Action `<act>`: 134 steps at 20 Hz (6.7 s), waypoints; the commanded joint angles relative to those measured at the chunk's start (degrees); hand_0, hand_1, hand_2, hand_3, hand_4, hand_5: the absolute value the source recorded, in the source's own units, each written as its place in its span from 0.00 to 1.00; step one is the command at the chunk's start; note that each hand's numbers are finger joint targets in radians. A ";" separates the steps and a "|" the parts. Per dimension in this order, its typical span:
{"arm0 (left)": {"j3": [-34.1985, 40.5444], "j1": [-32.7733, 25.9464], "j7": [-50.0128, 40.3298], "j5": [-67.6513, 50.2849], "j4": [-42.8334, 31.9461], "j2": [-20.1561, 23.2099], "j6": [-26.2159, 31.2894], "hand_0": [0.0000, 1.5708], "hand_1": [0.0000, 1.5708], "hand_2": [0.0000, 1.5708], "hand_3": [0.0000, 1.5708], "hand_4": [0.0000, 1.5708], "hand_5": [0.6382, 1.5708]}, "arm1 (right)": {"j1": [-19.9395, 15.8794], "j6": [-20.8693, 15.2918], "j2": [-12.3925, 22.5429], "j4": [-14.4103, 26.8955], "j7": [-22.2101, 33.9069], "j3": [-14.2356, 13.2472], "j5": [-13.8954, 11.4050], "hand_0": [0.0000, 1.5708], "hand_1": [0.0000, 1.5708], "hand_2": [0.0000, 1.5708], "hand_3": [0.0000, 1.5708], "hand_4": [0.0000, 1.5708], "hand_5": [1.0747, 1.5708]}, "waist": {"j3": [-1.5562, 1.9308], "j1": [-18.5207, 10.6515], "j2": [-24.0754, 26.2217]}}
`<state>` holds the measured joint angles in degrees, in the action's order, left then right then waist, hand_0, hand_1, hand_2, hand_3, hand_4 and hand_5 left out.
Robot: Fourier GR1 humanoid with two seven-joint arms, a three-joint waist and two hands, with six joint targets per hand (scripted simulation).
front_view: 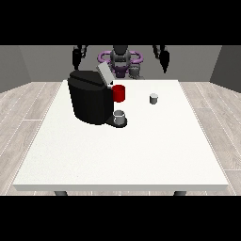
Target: Insert the coffee pod into the coffee machine and close the lid
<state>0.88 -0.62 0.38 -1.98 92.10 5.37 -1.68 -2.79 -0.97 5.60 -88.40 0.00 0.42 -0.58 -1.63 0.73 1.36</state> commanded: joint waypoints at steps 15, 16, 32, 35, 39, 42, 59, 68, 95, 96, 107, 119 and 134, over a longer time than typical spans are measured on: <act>1.33 1.66 7.26 6.58 -6.23 7.34 5.56 0.00 0.00 0.00 0.00 0.00 1.00 | 4.71 -3.77 -4.18 -1.50 -6.52 -2.01 1.36 0.00 0.00 0.00 0.00 0.14 1.00 | 1.61 4.65 -1.16; 2.72 1.09 6.04 4.73 -4.86 10.84 9.57 0.00 0.00 0.00 0.00 0.00 1.00 | 4.05 -3.82 -3.89 1.01 -7.94 -4.16 2.68 0.00 0.00 0.00 0.00 0.11 1.00 | 1.63 2.08 -1.52; 6.60 19.53 6.94 9.84 -31.16 13.14 8.69 0.00 0.00 0.00 0.00 0.00 1.00 | -3.96 -3.73 -3.64 2.99 -7.53 -3.43 2.24 0.00 0.00 0.00 0.00 0.21 1.00 | 1.62 5.85 -10.93; 5.76 19.09 6.93 11.87 -34.32 14.48 10.24 0.00 0.00 0.00 0.00 0.00 1.00 | -3.70 -7.34 -5.53 3.39 -5.79 -2.83 1.22 0.00 0.00 0.00 0.00 0.23 1.00 | 1.62 4.59 -8.79; 2.32 22.88 4.32 16.52 -34.50 11.66 6.31 0.00 0.00 0.00 0.00 0.00 1.00 | -6.05 -8.10 -5.51 8.19 -8.18 -2.19 0.17 0.00 0.00 0.00 0.00 0.25 1.00 | 1.63 4.46 -10.64; 2.51 25.10 2.31 17.03 -36.50 14.31 10.11 0.00 0.00 0.24 0.00 0.00 1.00 | -6.57 -8.62 -5.05 9.70 -5.22 -2.52 -1.32 0.00 0.00 0.00 0.00 0.26 1.00 | 1.63 4.05 -8.96; -0.11 27.58 10.05 30.87 -51.23 15.42 0.50 0.39 0.39 0.47 0.31 0.00 1.00 | -6.12 -12.21 -5.51 9.82 -4.21 1.36 -1.26 0.00 0.00 0.00 0.00 0.28 1.00 | 1.61 6.00 -9.68; 0.50 30.78 11.93 34.87 -55.17 10.93 -8.71 0.52 0.52 0.62 0.47 0.25 1.00 | -8.66 -8.33 -4.23 10.27 -2.95 -2.11 0.10 0.00 0.00 0.00 0.00 0.33 1.00 | 1.61 7.07 -9.49; -0.10 45.57 14.44 37.34 -50.92 15.62 8.06 0.80 0.80 0.85 0.82 0.36 1.00 | -10.53 -6.81 -3.68 16.26 -1.98 -3.47 2.26 0.00 0.00 0.00 0.00 0.26 1.00 | 1.62 7.29 -4.68; 0.41 47.44 13.56 37.19 -49.67 17.05 9.31 0.80 0.80 0.85 0.82 0.35 1.00 | -11.00 -5.78 -1.74 18.05 -4.65 -5.56 2.99 0.00 0.00 0.00 0.00 0.29 1.00 | 1.64 6.46 -5.10; 5.96 57.39 9.98 36.87 -52.37 21.31 8.86 0.68 0.68 0.78 0.78 0.33 1.00 | -13.19 -5.04 -4.17 13.72 -6.08 -1.61 2.16 0.00 0.00 0.00 0.00 0.32 1.00 | 1.61 13.57 -11.23; 7.89 65.68 6.77 36.95 -54.57 22.53 9.69 0.81 0.81 0.85 0.81 0.33 1.00 | -17.42 -6.72 -3.06 9.66 -1.26 -0.68 1.44 0.00 0.00 0.00 0.00 0.35 1.00 | 1.62 17.75 -15.00; 7.21 69.80 5.84 37.96 -55.39 22.06 12.34 0.81 0.81 0.83 0.78 0.33 1.00 | -17.41 -6.85 -2.39 10.56 -3.12 -3.41 2.80 0.00 0.00 0.00 0.00 0.34 1.00 | 1.65 16.52 -16.42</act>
<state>7.69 65.97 6.59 36.30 36.91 25.97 8.02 -18.88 -8.53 2.58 -78.52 -2.81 -2.19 1.58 0.01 17.29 -13.94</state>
